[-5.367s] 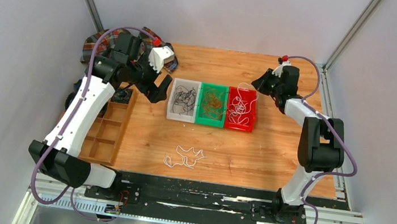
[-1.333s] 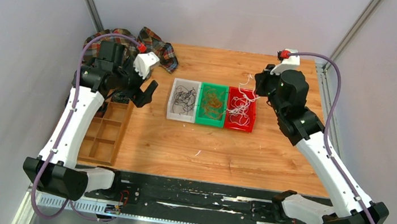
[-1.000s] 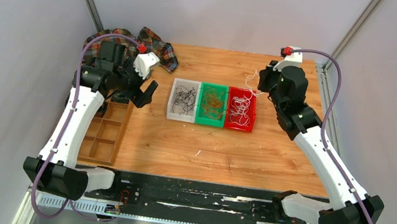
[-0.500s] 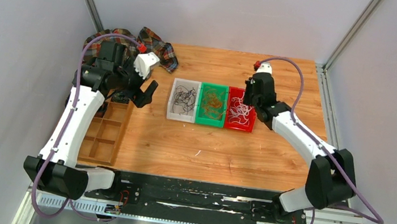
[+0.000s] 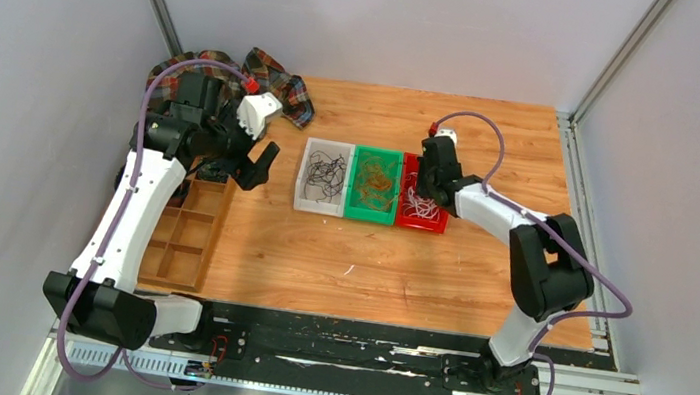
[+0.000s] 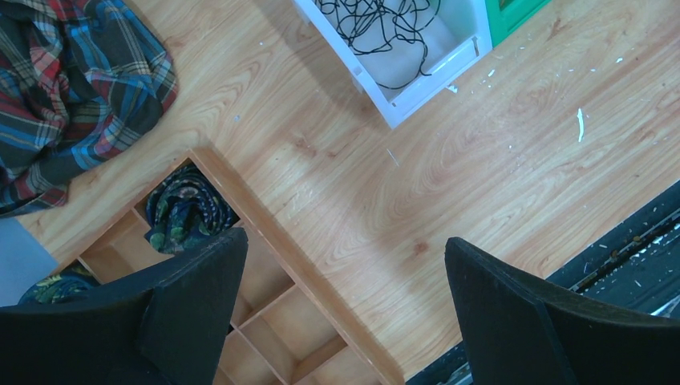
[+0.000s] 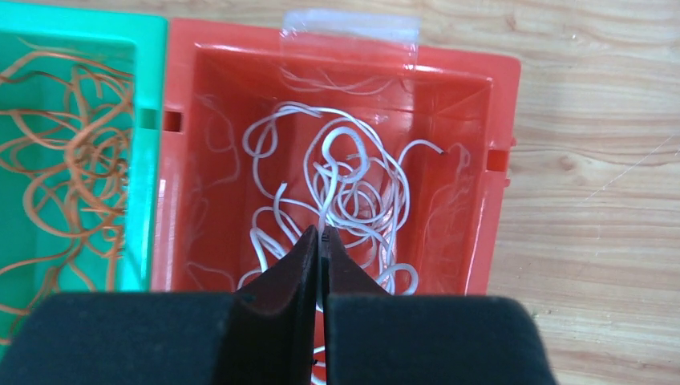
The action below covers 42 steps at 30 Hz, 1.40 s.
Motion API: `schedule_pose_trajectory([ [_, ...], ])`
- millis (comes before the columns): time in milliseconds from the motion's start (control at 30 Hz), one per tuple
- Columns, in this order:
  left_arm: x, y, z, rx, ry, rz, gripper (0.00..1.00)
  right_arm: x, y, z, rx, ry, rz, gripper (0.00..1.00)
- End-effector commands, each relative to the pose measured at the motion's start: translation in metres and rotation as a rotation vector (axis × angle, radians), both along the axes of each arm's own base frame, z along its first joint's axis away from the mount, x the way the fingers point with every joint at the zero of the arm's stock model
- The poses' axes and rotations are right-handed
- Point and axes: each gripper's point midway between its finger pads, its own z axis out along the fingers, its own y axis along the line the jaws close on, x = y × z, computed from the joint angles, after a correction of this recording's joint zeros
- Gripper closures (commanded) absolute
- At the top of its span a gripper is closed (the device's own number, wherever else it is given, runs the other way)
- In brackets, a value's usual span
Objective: Untangle the cables
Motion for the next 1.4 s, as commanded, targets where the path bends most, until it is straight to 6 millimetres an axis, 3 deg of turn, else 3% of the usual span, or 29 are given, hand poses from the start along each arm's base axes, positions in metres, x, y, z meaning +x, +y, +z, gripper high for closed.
schedule_pose_trajectory([
  [0, 0.005, 0.001, 0.013, -0.015, -0.028, 0.017, 0.02, 0.004, 0.0, -0.006, -0.015, 0.012, -0.051, 0.99],
  [67, 0.006, 0.001, 0.014, -0.018, -0.028, 0.018, 0.02, 0.004, -0.002, -0.008, -0.02, 0.018, -0.065, 0.93],
  [167, 0.006, 0.001, 0.015, -0.019, -0.031, 0.019, 0.02, 0.003, -0.005, 0.002, -0.012, -0.005, -0.084, 0.67],
  [233, 0.007, 0.0, 0.018, -0.024, -0.038, 0.018, 0.02, 0.003, -0.005, 0.019, 0.013, -0.047, -0.089, 0.51],
  [367, 0.011, -0.001, 0.029, -0.033, -0.064, 0.018, 0.02, 0.001, -0.005, 0.062, 0.057, -0.141, -0.082, 0.31],
  [567, 0.017, -0.002, 0.031, -0.05, -0.063, 0.034, 0.02, -0.019, -0.024, 0.127, 0.09, -0.284, -0.103, 0.26],
  [667, 0.025, -0.001, 0.026, -0.066, -0.077, 0.063, 0.02, -0.037, -0.044, 0.167, 0.09, -0.389, -0.134, 0.23],
  [800, 0.041, 0.003, 0.019, -0.099, -0.131, 0.118, 0.02, -0.068, -0.084, 0.195, 0.015, -0.495, -0.2, 0.2],
  [900, 0.051, 0.009, 0.005, -0.12, -0.166, 0.175, 0.02, -0.091, -0.123, 0.191, -0.059, -0.517, -0.31, 0.19],
  [1000, 0.062, 0.018, -0.022, -0.14, -0.19, 0.23, 0.02, -0.122, -0.186, 0.161, -0.185, -0.514, -0.609, 0.18],
  [1067, 0.067, 0.026, -0.044, -0.151, -0.203, 0.263, 0.02, -0.138, -0.214, 0.145, -0.25, -0.555, -0.753, 0.18],
  [1233, 0.07, 0.04, -0.095, -0.215, -0.233, 0.334, 0.02, -0.156, -0.255, 0.09, -0.381, -0.498, -0.879, 0.18],
  [1367, 0.071, 0.05, -0.114, -0.234, -0.379, 0.397, 0.02, -0.161, -0.275, 0.051, -0.369, -0.419, -0.961, 0.18],
])
